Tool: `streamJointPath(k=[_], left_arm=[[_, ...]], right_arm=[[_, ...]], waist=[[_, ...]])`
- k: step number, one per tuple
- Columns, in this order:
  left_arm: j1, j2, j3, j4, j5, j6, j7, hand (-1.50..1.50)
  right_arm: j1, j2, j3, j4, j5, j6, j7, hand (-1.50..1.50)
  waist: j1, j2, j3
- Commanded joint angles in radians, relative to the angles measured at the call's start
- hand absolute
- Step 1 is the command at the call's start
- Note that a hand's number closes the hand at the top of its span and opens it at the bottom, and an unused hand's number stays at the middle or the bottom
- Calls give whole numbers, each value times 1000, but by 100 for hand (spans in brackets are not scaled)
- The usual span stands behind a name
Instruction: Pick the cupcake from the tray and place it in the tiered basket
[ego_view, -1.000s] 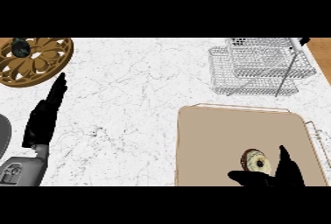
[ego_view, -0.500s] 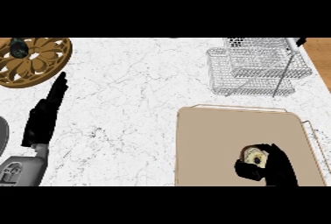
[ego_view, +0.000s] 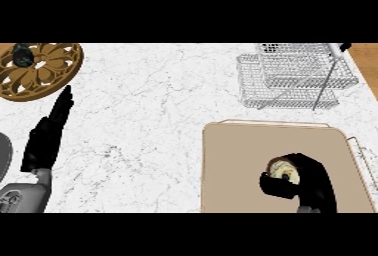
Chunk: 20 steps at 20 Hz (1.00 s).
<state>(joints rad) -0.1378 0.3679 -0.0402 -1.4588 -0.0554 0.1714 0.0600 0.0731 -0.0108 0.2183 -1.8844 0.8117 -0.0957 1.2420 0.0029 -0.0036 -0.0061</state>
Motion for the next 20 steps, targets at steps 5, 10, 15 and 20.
streamJointPath(k=[5,10,15,20], left_arm=[[-67,-36,-59,4,-21,-23,-2,0],[-60,-25,-29,23,-34,-2,21,0],[-40,-21,-7,39,-20,-16,-2,0],[-1,2,28,-2,1,-37,-13,0]], right_arm=[[-352,10,368,167,73,166,-189,150],[-650,11,442,249,32,-90,-120,150],[-868,11,362,210,146,-49,-43,150],[-1036,10,239,247,209,38,-41,150]], waist=[[112,23,1],[48,7,5],[19,1,5],[9,-2,5]])
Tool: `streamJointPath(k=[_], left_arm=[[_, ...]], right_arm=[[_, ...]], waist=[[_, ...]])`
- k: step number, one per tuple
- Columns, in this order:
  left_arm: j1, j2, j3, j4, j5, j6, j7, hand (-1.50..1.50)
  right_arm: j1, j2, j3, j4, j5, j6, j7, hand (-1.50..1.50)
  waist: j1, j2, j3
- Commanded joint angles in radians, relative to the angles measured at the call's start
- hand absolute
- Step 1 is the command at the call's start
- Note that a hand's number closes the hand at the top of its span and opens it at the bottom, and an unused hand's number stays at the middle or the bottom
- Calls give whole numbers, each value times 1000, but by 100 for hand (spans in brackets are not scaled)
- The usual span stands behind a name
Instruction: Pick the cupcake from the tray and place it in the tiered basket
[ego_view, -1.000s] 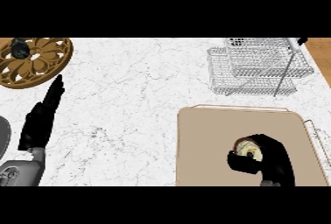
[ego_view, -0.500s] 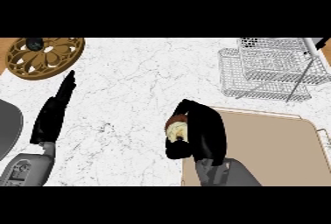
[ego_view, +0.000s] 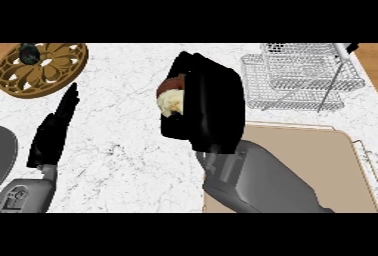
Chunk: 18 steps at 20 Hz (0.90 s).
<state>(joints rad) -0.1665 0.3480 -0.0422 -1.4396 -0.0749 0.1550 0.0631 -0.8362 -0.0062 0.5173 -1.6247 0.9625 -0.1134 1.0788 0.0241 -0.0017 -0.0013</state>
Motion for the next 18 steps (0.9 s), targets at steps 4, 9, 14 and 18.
streamJointPath(k=[4,9,14,18], left_arm=[[17,3,21,-9,-2,-1,3,0],[-7,-38,0,17,-46,21,6,0],[-35,-26,25,1,-31,-5,35,0],[-46,0,59,-3,-10,-33,54,0]], right_arm=[[-261,-57,-196,82,29,231,69,150],[-312,-45,-307,136,-49,262,-9,150],[-294,-178,-400,246,-110,274,-210,150],[-285,-242,-380,315,-45,255,-297,150]], waist=[[-14,-2,0],[-19,1,1],[-19,3,1],[-22,3,1]])
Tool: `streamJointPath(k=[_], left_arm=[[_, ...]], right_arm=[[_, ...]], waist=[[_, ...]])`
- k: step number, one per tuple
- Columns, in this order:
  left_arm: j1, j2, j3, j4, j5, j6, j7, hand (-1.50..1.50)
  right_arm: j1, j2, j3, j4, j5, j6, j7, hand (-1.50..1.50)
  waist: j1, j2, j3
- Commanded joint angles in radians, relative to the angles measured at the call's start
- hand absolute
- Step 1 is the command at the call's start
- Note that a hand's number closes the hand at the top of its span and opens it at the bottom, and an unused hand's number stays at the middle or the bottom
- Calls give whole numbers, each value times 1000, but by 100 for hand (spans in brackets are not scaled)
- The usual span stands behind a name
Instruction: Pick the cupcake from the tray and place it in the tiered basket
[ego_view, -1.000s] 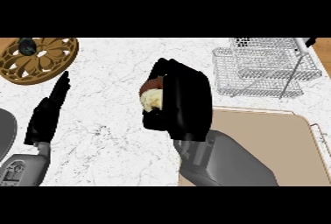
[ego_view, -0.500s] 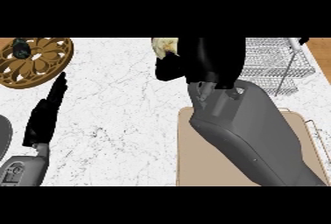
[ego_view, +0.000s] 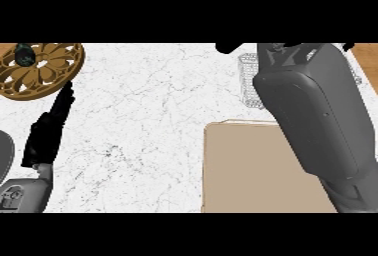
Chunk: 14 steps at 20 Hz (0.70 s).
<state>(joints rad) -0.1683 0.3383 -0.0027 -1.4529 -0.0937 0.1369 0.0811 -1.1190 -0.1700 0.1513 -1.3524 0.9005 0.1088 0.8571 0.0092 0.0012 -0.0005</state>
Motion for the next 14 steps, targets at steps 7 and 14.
streamJointPath(k=[7,14], left_arm=[[8,1,4,-28,-8,-17,24,0],[40,-16,20,-53,-15,-23,21,0]], right_arm=[[-21,-224,25,225,163,61,-139,150],[-45,-244,-38,355,173,28,-273,150]], waist=[[-1,1,0],[3,0,0]])
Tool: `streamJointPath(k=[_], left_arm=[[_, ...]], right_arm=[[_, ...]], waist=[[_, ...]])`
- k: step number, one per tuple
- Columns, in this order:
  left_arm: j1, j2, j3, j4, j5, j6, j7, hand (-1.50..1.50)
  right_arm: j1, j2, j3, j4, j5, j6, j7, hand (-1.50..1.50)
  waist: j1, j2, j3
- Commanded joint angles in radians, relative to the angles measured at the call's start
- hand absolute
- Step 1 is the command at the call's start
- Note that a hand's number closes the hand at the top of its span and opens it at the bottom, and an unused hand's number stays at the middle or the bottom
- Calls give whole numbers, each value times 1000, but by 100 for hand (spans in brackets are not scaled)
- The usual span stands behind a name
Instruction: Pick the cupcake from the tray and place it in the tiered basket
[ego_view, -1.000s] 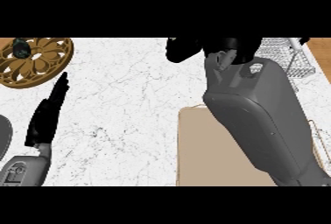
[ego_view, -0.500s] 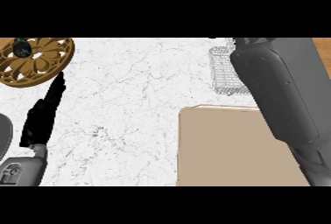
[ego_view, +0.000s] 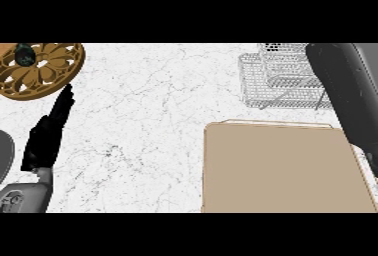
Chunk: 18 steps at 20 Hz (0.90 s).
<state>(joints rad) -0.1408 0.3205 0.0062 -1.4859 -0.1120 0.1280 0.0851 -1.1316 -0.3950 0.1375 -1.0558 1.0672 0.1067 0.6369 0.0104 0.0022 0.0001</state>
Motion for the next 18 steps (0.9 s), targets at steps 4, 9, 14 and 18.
streamJointPath(k=[4,9,14,18], left_arm=[[-56,-17,15,43,-4,-13,17,0],[26,-2,42,49,-3,-29,-83,0],[-35,-38,3,31,-34,-13,5,0],[-55,-13,47,64,-15,-38,-3,0]], right_arm=[[66,-52,-67,118,-34,-62,-212,150],[58,-24,-136,161,-105,-32,-259,150],[59,6,-228,257,-187,-2,-239,150],[97,26,-252,241,-212,4,-201,-150]], waist=[[-3,3,0],[1,1,0],[0,1,0],[-7,-1,0]])
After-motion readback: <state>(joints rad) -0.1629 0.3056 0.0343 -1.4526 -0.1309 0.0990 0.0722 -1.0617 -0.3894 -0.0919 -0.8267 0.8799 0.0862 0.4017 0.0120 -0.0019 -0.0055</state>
